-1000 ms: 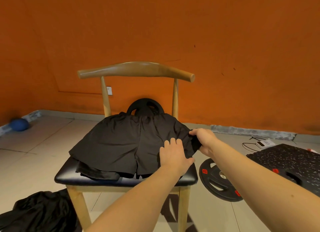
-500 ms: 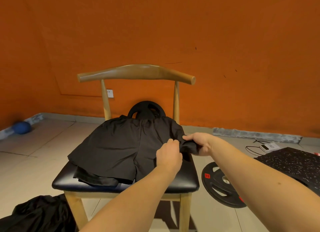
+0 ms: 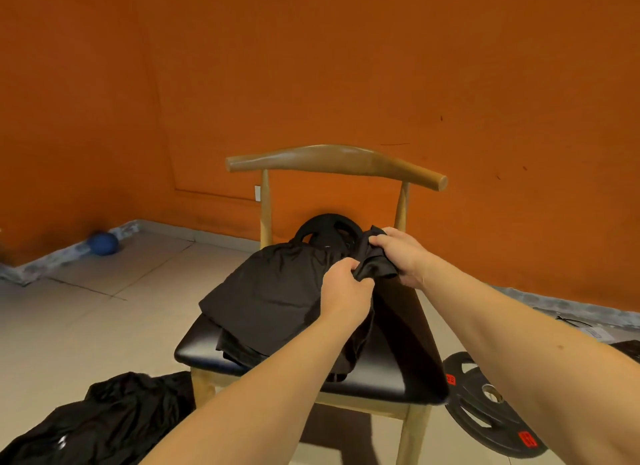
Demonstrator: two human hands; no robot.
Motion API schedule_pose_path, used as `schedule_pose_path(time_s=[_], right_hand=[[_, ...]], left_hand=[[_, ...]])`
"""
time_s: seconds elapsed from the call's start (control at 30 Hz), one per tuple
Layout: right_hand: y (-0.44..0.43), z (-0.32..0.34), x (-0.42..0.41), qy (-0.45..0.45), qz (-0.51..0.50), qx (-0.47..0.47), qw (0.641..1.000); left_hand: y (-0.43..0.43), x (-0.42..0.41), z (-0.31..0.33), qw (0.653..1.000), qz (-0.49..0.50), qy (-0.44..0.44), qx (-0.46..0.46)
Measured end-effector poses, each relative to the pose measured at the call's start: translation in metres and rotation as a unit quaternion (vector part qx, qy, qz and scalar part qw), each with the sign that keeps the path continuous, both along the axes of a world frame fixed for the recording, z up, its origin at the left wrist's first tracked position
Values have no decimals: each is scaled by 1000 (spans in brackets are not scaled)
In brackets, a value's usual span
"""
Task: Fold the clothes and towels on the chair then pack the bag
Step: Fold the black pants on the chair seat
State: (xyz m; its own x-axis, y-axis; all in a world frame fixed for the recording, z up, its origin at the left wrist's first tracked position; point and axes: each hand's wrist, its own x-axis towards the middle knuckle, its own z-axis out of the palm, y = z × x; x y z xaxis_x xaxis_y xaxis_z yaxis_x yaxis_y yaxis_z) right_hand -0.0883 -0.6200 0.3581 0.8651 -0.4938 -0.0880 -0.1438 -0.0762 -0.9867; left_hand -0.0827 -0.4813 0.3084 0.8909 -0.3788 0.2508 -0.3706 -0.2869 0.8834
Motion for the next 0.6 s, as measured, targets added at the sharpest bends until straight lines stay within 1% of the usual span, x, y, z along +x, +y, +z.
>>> schedule_pose_path(time_s=[0.17,0.3,0.5,0.6], right_hand=[[57,11,46,10,58,-67,996],[100,4,83,32,100,-113,988],[157,-20,128,67,129,-170,975],[177,-37,144,85,145,-186,968]], left_hand=[[53,27,0,996,34,48,-71],[97,50,-8,991,57,71,-96],[153,82,-35,989,83,90,-81],[175,92,-50,991,107,79,-19]])
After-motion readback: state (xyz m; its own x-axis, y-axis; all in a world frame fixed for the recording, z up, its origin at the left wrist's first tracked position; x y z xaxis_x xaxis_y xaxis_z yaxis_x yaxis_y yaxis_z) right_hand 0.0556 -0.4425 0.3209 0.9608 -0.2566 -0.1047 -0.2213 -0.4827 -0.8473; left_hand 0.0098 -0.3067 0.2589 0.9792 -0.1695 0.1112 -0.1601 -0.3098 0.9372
